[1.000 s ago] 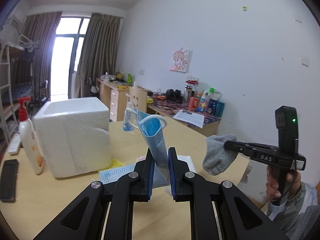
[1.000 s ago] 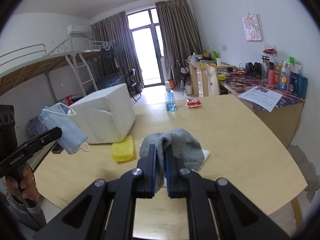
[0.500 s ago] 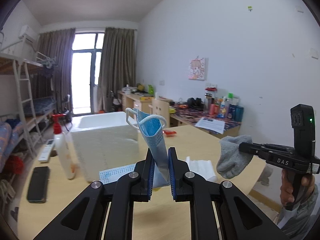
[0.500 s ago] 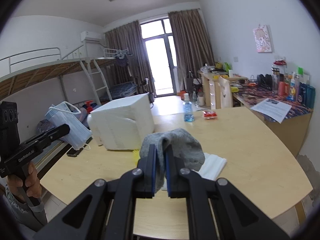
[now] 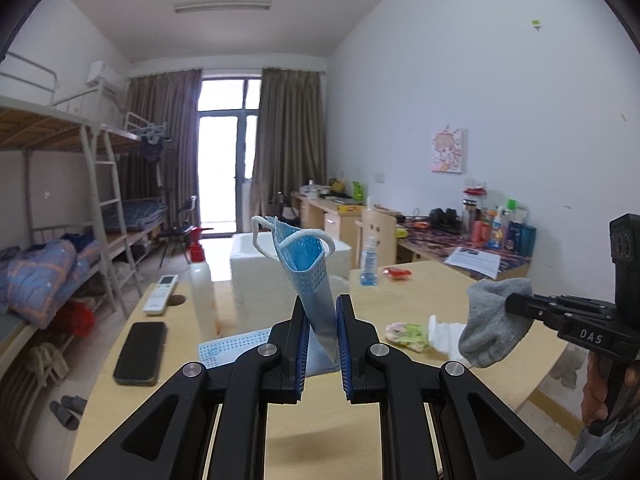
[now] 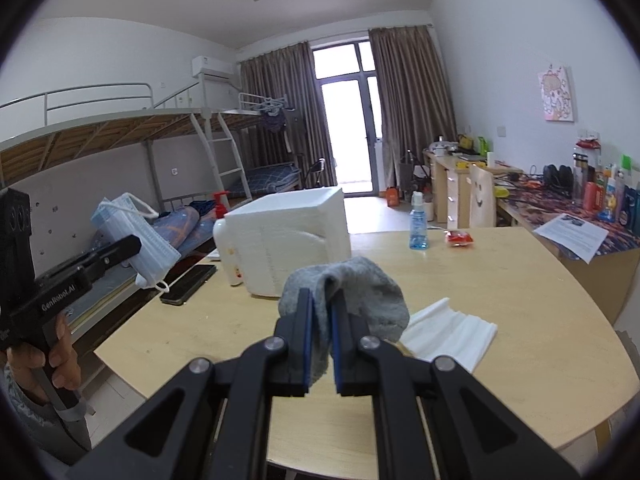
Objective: Organize soft objects
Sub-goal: 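Lift the sock with the right tool while the left tool carries the mask toward the foam box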
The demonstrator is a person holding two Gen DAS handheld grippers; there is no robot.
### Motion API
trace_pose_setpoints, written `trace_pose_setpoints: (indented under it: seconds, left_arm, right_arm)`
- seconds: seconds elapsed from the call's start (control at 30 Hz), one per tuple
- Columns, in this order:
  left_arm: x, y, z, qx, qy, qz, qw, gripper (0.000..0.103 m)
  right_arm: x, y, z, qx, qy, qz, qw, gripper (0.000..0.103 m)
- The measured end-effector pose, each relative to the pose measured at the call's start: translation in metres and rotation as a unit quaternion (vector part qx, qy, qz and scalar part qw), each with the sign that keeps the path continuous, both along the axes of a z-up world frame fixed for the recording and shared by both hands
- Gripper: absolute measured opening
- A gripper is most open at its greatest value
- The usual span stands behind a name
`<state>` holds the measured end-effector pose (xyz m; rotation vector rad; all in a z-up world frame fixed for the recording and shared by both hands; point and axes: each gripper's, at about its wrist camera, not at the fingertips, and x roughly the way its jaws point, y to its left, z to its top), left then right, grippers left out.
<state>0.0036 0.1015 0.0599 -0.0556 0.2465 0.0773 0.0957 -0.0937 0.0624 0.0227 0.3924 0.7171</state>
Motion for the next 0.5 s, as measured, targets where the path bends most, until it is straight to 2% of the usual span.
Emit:
trace_pose_setpoints:
  seconds: [0.5]
  left_arm:
    - [0.013,0.023,-0.02,-0.016,0.015,0.043,0.9989,0.015]
  right_arm:
    - [0.014,0.035,0.008,-0.019,-0.01,0.038,0.999,0.011]
